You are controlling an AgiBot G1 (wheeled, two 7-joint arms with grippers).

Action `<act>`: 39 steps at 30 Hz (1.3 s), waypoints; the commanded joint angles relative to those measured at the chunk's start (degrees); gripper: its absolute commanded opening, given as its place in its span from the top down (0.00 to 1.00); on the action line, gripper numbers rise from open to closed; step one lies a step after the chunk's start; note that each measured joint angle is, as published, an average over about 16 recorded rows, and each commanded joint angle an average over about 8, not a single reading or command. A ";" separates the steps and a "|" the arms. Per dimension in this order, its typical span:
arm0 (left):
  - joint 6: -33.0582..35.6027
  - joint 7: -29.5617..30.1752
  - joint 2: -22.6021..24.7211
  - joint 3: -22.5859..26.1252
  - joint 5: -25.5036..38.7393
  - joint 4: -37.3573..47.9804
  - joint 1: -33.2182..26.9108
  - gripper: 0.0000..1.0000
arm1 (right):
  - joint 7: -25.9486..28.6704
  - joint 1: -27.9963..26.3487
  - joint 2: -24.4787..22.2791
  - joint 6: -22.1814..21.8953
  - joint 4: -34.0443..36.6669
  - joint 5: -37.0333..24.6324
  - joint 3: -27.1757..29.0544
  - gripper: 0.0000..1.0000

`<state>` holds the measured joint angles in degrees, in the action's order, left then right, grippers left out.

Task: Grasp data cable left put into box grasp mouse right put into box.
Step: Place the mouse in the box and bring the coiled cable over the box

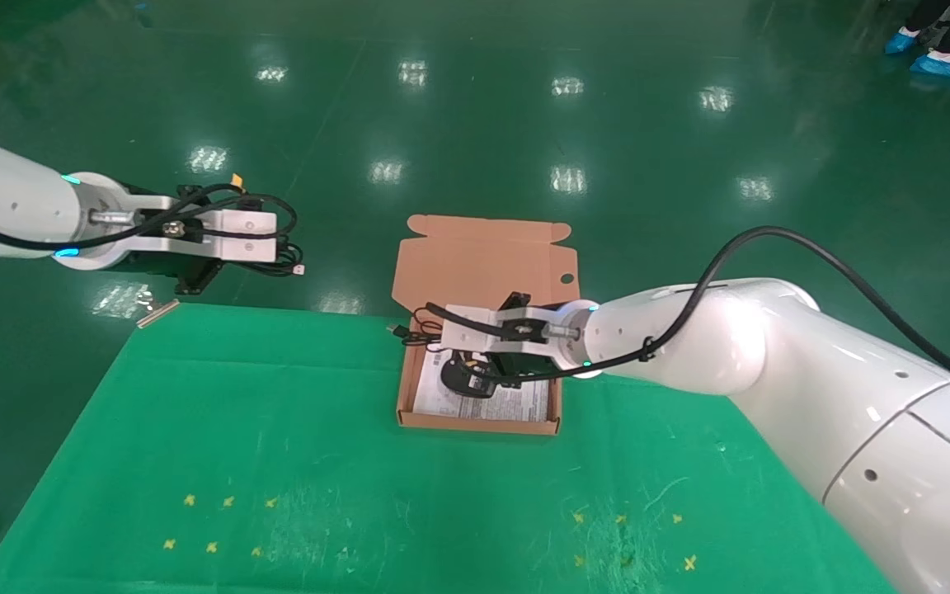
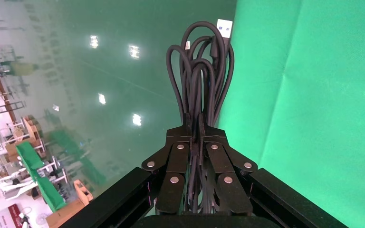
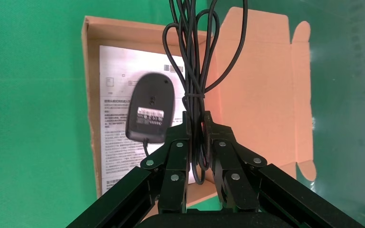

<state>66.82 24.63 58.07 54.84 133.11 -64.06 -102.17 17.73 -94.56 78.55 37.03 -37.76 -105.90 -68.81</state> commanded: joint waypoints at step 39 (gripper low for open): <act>-30.31 -10.08 20.46 8.53 -12.23 16.46 14.24 0.75 | 21.70 -6.38 -33.83 12.59 -40.15 -13.24 1.01 0.00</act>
<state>37.20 14.78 78.54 62.99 121.55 -47.37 -88.19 39.23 -100.91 44.52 49.52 -78.11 -119.05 -67.77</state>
